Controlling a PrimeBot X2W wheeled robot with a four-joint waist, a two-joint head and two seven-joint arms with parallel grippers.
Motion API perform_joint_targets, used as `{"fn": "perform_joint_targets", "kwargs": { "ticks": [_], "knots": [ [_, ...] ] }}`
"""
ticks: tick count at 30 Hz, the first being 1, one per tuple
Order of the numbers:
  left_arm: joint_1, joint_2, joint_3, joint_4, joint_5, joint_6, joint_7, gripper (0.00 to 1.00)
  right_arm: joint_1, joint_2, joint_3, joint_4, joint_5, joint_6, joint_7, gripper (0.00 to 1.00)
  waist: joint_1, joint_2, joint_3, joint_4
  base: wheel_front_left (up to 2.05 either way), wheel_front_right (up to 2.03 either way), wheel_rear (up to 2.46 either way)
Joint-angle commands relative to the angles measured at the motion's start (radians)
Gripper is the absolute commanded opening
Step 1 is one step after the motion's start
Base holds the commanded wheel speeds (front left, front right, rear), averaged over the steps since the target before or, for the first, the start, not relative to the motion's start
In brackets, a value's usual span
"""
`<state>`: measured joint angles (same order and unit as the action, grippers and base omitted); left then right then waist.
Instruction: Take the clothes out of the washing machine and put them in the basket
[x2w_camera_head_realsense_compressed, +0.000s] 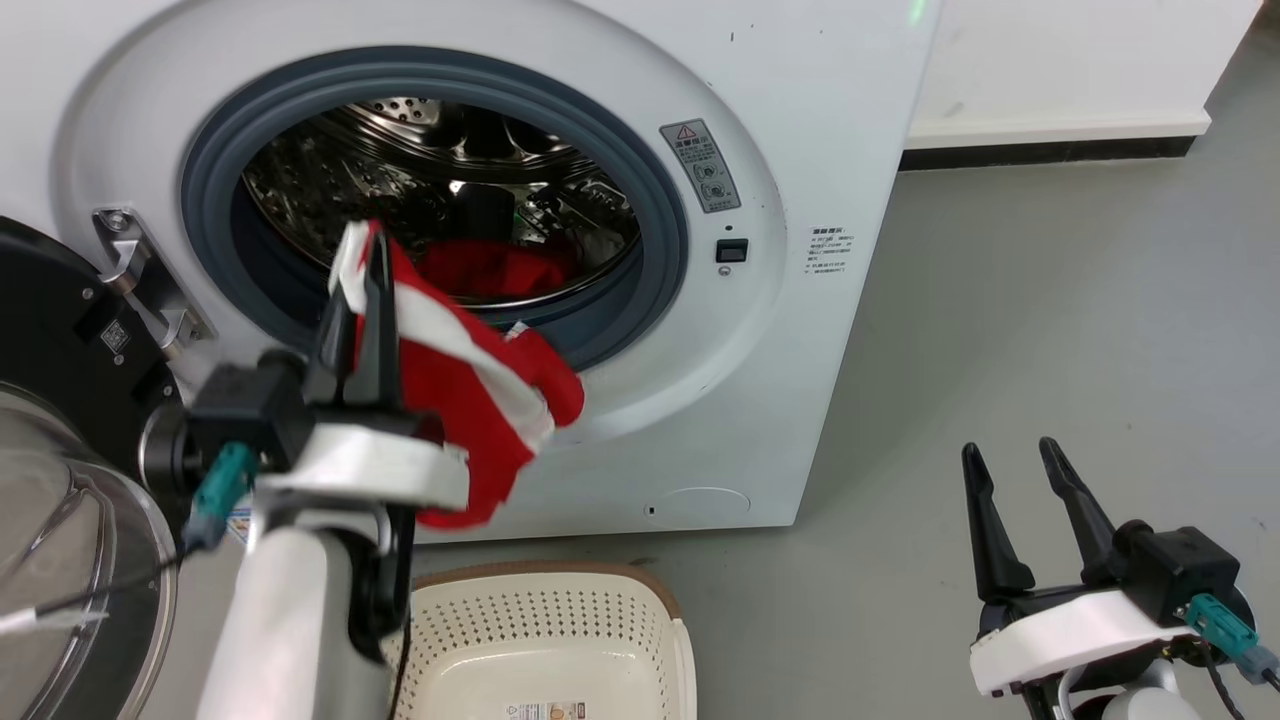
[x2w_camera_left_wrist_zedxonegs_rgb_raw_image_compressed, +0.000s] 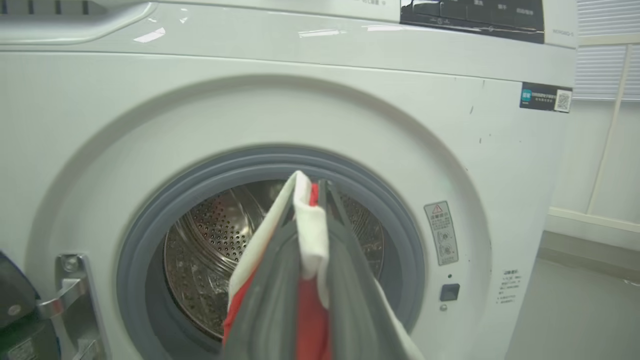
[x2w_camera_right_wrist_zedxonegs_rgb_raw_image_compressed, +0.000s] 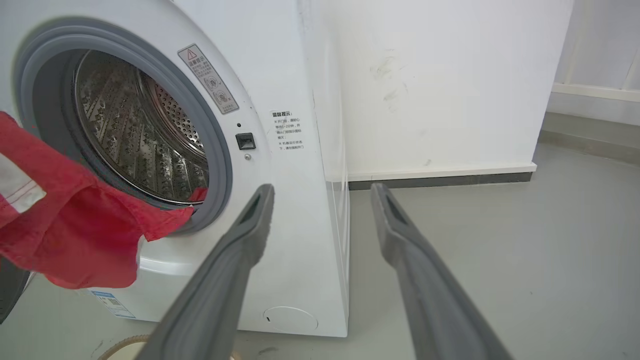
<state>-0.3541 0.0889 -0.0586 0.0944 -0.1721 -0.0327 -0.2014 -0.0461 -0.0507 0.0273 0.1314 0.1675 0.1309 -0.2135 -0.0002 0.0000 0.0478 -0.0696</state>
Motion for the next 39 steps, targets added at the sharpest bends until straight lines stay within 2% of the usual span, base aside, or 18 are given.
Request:
{"fn": "perform_joint_targets", "kwargs": {
  "ticks": [1,5,7,12,19,23,27,39],
  "knots": [
    [0.031,-0.003,-0.005,-0.017,-0.003,0.005,0.009,0.00,0.013,0.001,0.000,-0.005,0.006,0.000,0.002,1.00,0.0002,0.0000,0.002,0.001,0.00,0.00,0.00],
    [0.153,-0.005,-0.020,-0.094,-0.004,0.024,0.064,0.00,0.016,0.001,0.003,-0.014,0.003,0.000,0.007,1.00,0.0002,0.0000,0.008,0.002,0.00,0.00,0.00],
    [0.273,-0.014,-0.029,-0.123,-0.014,0.049,0.091,0.00,0.016,0.001,0.000,-0.023,-0.001,0.000,0.011,1.00,0.0002,0.0000,0.022,0.005,0.00,0.00,0.00],
    [0.398,-0.024,-0.065,-0.091,-0.036,0.077,0.108,0.00,-0.004,0.001,0.001,-0.031,0.000,0.000,0.010,1.00,0.0002,0.0000,0.066,0.011,0.00,0.00,0.00],
    [0.487,-0.034,-0.106,0.018,-0.075,0.118,0.068,0.00,-0.035,0.001,0.003,-0.038,-0.001,0.000,0.005,1.00,0.0002,0.0000,0.134,0.020,0.00,0.00,0.00],
    [0.454,-0.036,-0.111,0.106,-0.105,0.126,0.026,0.00,-0.056,0.001,0.008,-0.045,-0.010,0.000,0.009,1.00,0.0002,0.0000,0.183,0.030,0.00,0.00,0.00],
    [0.389,-0.037,-0.106,0.226,-0.135,0.117,-0.009,0.00,-0.085,0.001,0.018,-0.056,-0.010,0.000,0.005,1.00,0.0002,0.0000,0.245,0.024,0.00,0.00,0.00],
    [0.039,-0.038,-0.051,0.671,-0.174,0.069,-0.064,0.00,-0.193,0.001,0.057,-0.068,-0.013,0.000,-0.008,1.00,0.0002,0.0000,0.488,-0.021,0.00,0.00,0.00]
  ]
}}
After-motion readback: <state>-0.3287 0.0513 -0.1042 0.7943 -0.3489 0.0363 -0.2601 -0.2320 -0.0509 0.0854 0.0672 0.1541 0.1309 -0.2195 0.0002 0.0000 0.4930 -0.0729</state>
